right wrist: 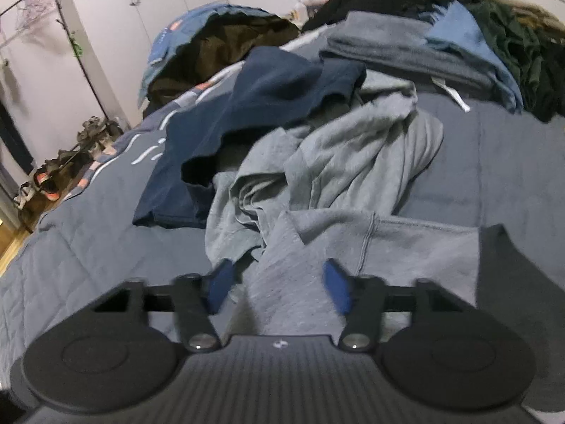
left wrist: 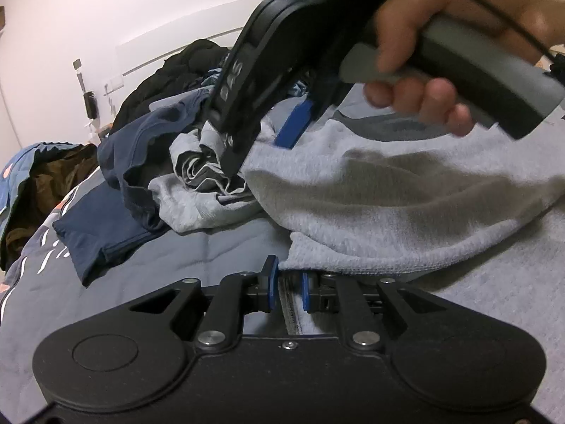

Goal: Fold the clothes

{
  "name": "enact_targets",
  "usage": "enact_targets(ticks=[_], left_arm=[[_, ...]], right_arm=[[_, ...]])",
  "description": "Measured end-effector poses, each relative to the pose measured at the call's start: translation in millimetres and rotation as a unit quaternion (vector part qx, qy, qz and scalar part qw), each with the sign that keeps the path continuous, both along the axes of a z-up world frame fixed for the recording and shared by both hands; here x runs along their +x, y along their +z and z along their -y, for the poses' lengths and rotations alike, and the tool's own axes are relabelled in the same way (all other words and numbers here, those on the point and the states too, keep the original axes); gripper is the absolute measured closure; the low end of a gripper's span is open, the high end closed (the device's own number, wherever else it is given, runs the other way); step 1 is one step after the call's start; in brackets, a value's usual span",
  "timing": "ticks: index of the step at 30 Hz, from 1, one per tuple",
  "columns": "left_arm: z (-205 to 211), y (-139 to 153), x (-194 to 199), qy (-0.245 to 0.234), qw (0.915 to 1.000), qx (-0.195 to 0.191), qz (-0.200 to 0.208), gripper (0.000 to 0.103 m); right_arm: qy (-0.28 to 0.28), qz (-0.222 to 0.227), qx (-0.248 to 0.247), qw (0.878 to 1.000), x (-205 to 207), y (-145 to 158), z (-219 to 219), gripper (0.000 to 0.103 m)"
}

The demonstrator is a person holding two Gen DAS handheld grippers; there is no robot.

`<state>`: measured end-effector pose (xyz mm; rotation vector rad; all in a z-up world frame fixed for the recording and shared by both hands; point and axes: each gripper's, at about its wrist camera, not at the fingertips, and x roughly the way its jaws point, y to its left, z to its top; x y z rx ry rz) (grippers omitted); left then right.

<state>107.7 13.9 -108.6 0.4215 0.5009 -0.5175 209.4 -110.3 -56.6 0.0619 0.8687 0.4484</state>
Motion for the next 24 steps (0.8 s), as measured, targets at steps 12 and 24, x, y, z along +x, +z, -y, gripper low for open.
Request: enact_targets(ticks=[12, 24], left_arm=[[-10, 4, 1, -0.001, 0.9998, -0.019, -0.005, 0.098], [-5, -1, 2, 0.013, 0.9991, -0.033, -0.025, 0.098]], right_arm=[[-0.097, 0.026, 0.059, 0.993, 6, 25, 57, 0.098], [-0.107, 0.005, 0.048, 0.993, 4, 1, 62, 0.097]])
